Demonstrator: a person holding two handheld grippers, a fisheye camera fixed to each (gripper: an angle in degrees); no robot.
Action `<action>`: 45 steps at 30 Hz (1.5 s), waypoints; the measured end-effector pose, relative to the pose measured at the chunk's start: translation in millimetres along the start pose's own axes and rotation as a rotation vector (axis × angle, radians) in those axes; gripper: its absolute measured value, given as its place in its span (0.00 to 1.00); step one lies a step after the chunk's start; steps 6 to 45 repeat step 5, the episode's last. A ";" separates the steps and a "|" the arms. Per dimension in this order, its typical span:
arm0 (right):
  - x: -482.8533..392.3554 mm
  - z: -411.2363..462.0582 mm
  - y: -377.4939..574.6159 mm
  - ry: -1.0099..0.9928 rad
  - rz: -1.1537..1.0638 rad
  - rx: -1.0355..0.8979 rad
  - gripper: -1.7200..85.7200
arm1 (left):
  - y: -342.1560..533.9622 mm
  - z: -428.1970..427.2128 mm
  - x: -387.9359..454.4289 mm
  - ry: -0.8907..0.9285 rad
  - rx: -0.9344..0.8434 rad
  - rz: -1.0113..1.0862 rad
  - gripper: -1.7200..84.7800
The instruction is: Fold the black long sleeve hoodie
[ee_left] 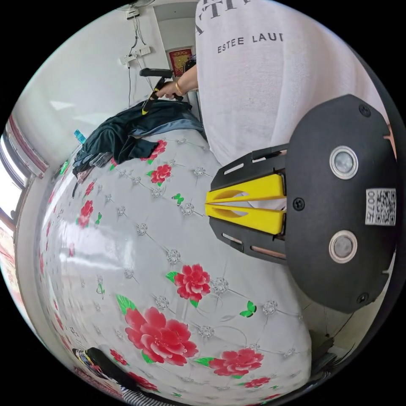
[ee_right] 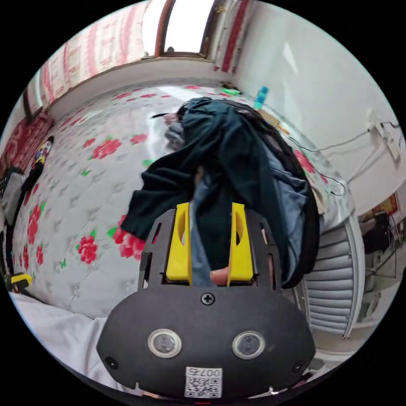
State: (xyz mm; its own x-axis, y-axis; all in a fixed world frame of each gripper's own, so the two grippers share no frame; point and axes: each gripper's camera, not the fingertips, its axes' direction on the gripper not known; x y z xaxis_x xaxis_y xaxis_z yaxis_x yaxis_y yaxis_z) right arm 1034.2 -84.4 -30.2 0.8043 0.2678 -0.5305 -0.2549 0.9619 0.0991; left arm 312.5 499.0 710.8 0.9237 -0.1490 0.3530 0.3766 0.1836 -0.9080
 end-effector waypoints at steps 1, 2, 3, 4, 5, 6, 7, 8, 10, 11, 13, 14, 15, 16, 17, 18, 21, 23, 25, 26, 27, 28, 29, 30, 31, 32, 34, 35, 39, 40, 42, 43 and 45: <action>12.0 1.7 -1.3 0.006 0.022 -0.006 0.16 | -0.5 3.0 2.9 -0.002 0.003 -0.010 0.01; 30.1 7.7 -3.4 0.001 0.041 -0.026 0.16 | -1.0 6.1 5.2 -0.003 0.004 -0.021 0.01; 41.0 17.0 -4.9 0.004 0.039 -0.057 0.17 | -1.2 7.6 6.3 -0.001 0.006 -0.026 0.01; 46.5 30.3 -6.0 0.013 0.027 -0.106 0.17 | -1.5 10.0 8.1 0.007 0.015 -0.038 0.01; 48.0 38.3 -6.2 0.005 0.018 -0.137 0.17 | -1.8 12.3 9.6 0.020 0.026 -0.053 0.01; 48.0 38.3 -6.2 0.005 0.018 -0.137 0.17 | -1.8 12.3 9.6 0.020 0.026 -0.053 0.01; 48.0 38.3 -6.2 0.005 0.018 -0.137 0.17 | -1.8 12.3 9.6 0.020 0.026 -0.053 0.01; 48.0 38.3 -6.2 0.005 0.018 -0.137 0.17 | -1.8 12.3 9.6 0.020 0.026 -0.053 0.01; 48.0 38.3 -6.2 0.005 0.018 -0.137 0.17 | -1.8 12.3 9.6 0.020 0.026 -0.053 0.01; 48.0 38.3 -6.2 0.005 0.018 -0.137 0.17 | -1.8 12.3 9.6 0.020 0.026 -0.053 0.01; 48.0 38.3 -6.2 0.005 0.018 -0.137 0.17 | -1.8 12.3 9.6 0.020 0.026 -0.053 0.01; 48.0 38.3 -6.2 0.005 0.018 -0.137 0.17 | -1.8 12.3 9.6 0.020 0.026 -0.053 0.01; 48.0 38.3 -6.2 0.005 0.018 -0.137 0.17 | -1.8 12.3 9.6 0.020 0.026 -0.053 0.01; 48.0 38.3 -6.2 0.005 0.018 -0.137 0.17 | -1.8 12.3 9.6 0.020 0.026 -0.053 0.01; 48.0 38.3 -6.2 0.005 0.018 -0.137 0.17 | -1.8 12.3 9.6 0.020 0.026 -0.053 0.01; 48.0 38.3 -6.2 0.005 0.018 -0.137 0.17 | -1.8 12.3 9.6 0.020 0.026 -0.053 0.01; 48.0 38.3 -6.2 0.005 0.018 -0.137 0.17 | -1.8 12.3 9.6 0.020 0.026 -0.053 0.01; 48.0 38.3 -6.2 0.005 0.018 -0.137 0.17 | -1.8 12.3 9.6 0.020 0.026 -0.053 0.01; 48.0 38.3 -6.2 0.005 0.018 -0.137 0.17 | -1.8 12.3 9.6 0.020 0.026 -0.053 0.01; 48.0 38.3 -6.2 0.005 0.018 -0.137 0.17 | -1.8 12.3 9.6 0.020 0.026 -0.053 0.01; 48.0 38.3 -6.2 0.005 0.018 -0.137 0.17 | -1.8 12.3 9.6 0.020 0.026 -0.053 0.01; 48.0 38.3 -6.2 0.005 0.018 -0.137 0.17 | -1.8 12.3 9.6 0.020 0.026 -0.053 0.01; 48.0 38.3 -6.2 0.005 0.018 -0.137 0.17 | -1.8 12.3 9.6 0.020 0.026 -0.053 0.01; 48.0 38.3 -6.2 0.005 0.018 -0.137 0.17 | -1.8 12.3 9.6 0.020 0.026 -0.053 0.01; 48.0 38.3 -6.2 0.005 0.018 -0.137 0.17 | -1.8 12.3 9.6 0.020 0.026 -0.053 0.01; 48.0 38.3 -6.2 0.005 0.018 -0.137 0.17 | -1.8 12.3 9.6 0.020 0.026 -0.053 0.01; 48.0 38.3 -6.2 0.005 0.018 -0.137 0.17 | -1.8 12.3 9.6 0.020 0.026 -0.053 0.01; 48.0 38.3 -6.2 0.005 0.018 -0.137 0.17 | -1.8 12.3 9.6 0.020 0.026 -0.053 0.01; 48.0 38.3 -6.2 0.005 0.018 -0.137 0.17 | -1.8 12.3 9.6 0.020 0.026 -0.053 0.01; 48.0 38.3 -6.2 0.005 0.018 -0.137 0.17 | -1.8 12.3 9.6 0.020 0.026 -0.053 0.01; 48.0 38.3 -6.2 0.005 0.018 -0.137 0.17 | -1.8 12.3 9.6 0.020 0.026 -0.053 0.01; 48.0 38.3 -6.2 0.005 0.018 -0.137 0.17 | -1.8 12.3 9.6 0.020 0.026 -0.053 0.01; 48.0 38.3 -6.2 0.005 0.018 -0.137 0.17 | -1.8 12.3 9.6 0.020 0.026 -0.053 0.01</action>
